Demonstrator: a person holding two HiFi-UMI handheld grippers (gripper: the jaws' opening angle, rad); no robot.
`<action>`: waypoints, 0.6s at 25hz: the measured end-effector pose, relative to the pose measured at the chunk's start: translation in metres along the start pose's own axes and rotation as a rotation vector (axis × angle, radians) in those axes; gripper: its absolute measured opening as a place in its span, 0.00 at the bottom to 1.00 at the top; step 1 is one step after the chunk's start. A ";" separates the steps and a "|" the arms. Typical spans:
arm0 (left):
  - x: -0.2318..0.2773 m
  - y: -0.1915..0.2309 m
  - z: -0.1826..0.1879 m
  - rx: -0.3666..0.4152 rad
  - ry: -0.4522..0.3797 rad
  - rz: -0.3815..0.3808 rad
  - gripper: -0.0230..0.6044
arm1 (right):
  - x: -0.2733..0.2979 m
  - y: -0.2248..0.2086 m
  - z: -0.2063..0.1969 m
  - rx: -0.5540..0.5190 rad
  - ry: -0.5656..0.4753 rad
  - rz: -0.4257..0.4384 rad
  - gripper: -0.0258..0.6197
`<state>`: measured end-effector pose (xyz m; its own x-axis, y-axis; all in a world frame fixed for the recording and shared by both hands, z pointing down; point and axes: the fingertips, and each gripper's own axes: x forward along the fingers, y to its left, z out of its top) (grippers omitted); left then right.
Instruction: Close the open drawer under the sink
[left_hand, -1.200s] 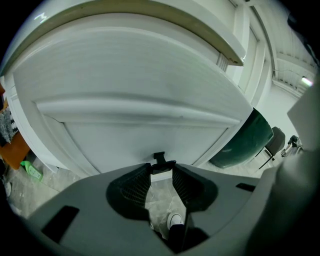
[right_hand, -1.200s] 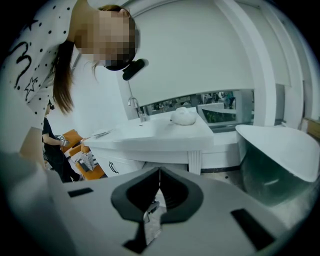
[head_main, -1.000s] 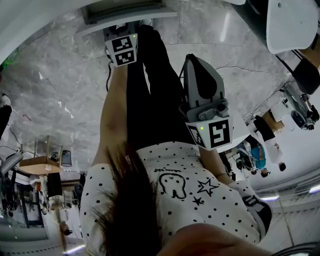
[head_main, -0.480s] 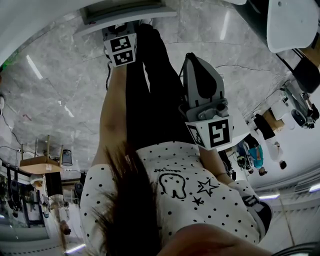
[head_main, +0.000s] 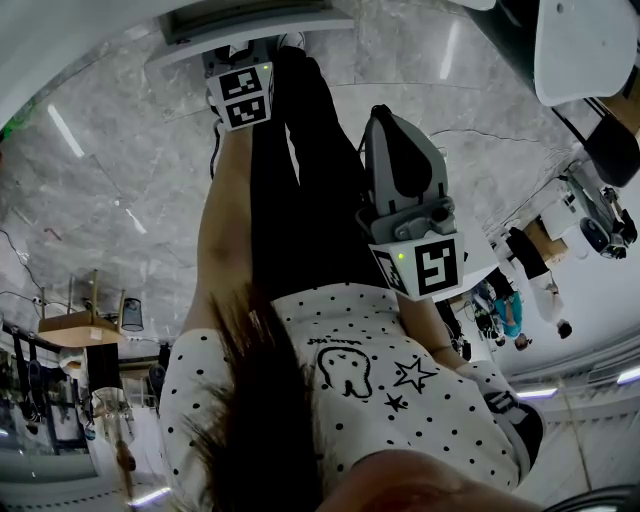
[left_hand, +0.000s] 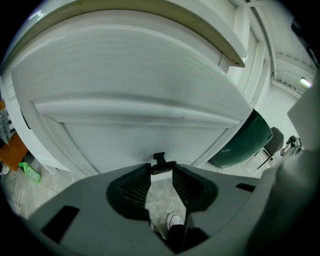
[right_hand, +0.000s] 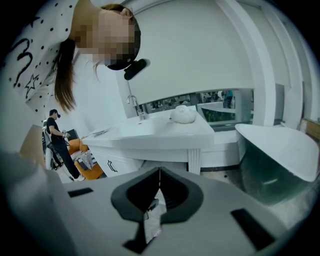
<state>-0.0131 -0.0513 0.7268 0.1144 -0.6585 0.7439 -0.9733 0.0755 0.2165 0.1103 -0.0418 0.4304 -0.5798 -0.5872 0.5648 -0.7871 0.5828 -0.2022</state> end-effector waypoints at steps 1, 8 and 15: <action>0.001 0.001 0.001 0.000 -0.001 0.001 0.25 | 0.000 0.000 0.000 0.000 0.000 0.000 0.06; 0.005 0.004 0.012 0.003 -0.017 0.004 0.25 | -0.002 -0.001 -0.001 0.002 0.003 -0.004 0.06; 0.010 0.008 0.023 0.000 -0.028 0.013 0.25 | -0.004 -0.003 0.000 0.004 0.003 -0.012 0.06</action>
<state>-0.0245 -0.0744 0.7214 0.0959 -0.6784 0.7284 -0.9747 0.0843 0.2068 0.1144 -0.0411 0.4290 -0.5696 -0.5929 0.5693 -0.7951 0.5731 -0.1987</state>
